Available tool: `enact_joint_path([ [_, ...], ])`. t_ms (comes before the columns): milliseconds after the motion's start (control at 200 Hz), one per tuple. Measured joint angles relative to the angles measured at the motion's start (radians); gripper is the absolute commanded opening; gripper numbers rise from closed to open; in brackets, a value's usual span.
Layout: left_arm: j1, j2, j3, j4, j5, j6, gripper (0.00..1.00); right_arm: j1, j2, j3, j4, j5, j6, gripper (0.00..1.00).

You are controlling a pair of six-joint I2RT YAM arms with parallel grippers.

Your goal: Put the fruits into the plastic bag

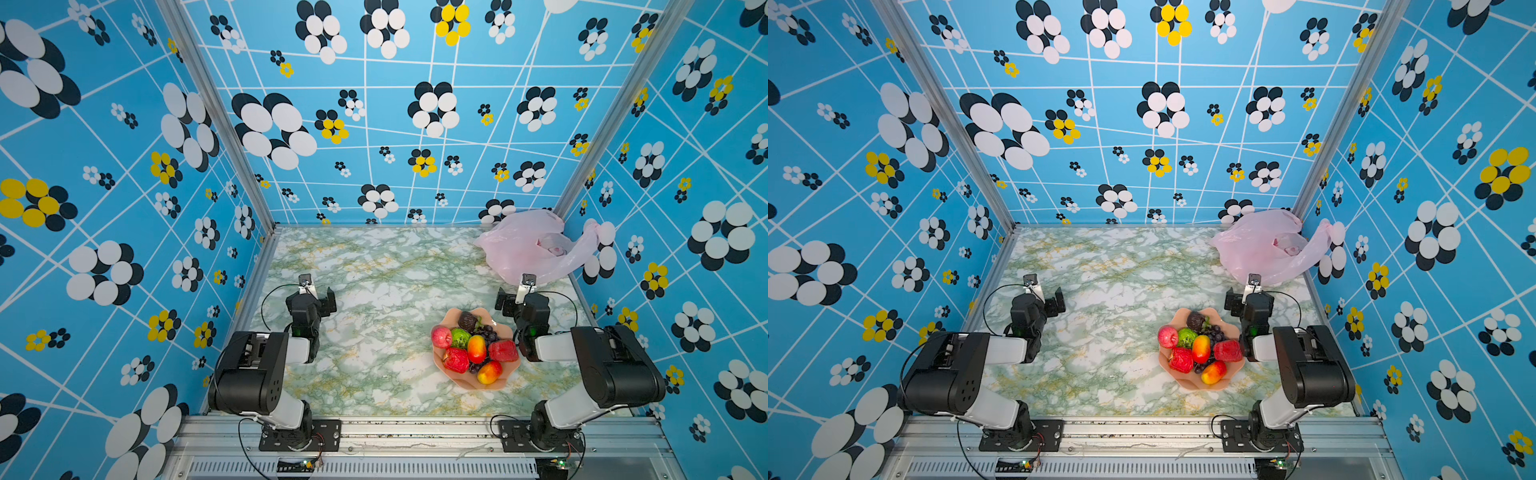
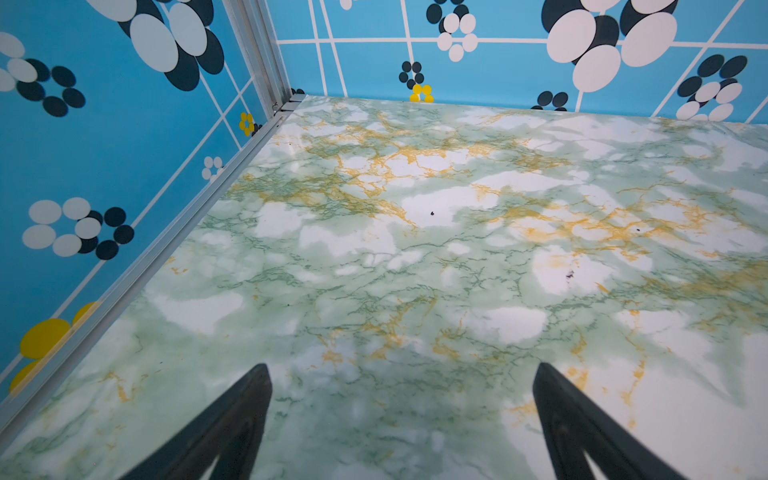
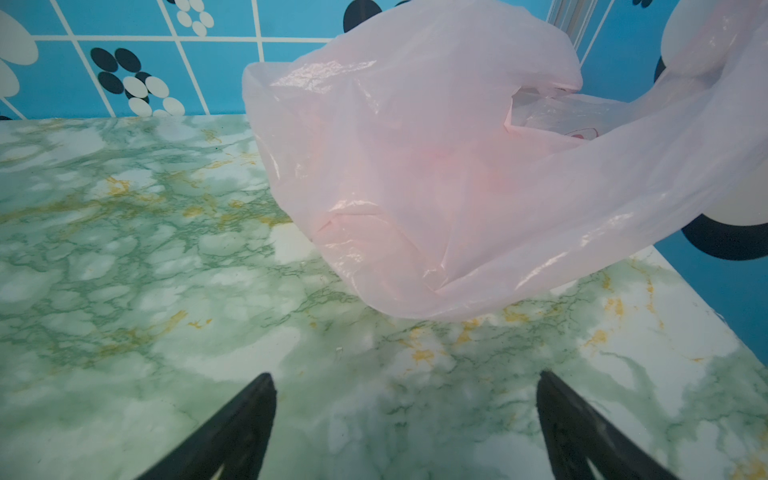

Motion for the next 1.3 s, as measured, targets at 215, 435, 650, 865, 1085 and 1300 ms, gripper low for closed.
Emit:
enact_joint_path([
  [215, 0.000, 0.000, 0.000, 0.000, 0.000, 0.000, 0.99, 0.000, 0.000, 0.000, 0.000, 0.000, 0.000, 0.99],
  [435, 0.000, 0.000, 0.000, 0.000, 0.000, 0.000, 0.99, 0.000, 0.000, 0.000, 0.000, 0.000, 0.000, 0.99],
  [650, 0.000, 0.000, 0.000, 0.000, 0.000, 0.000, 0.99, 0.000, 0.000, 0.000, 0.000, 0.000, 0.000, 0.99],
  [865, 0.000, 0.000, 0.000, 0.000, 0.000, 0.000, 0.99, 0.000, 0.000, 0.000, 0.000, 0.000, 0.000, 1.00],
  [1085, 0.000, 0.000, 0.000, 0.000, 0.000, 0.001, 0.99, 0.000, 0.000, 0.000, 0.000, 0.000, 0.000, 0.99],
  [1300, -0.011, -0.001, 0.000, -0.002, -0.015, 0.008, 0.99, 0.000, -0.033, -0.008, -0.007, -0.024, -0.002, 0.95],
])
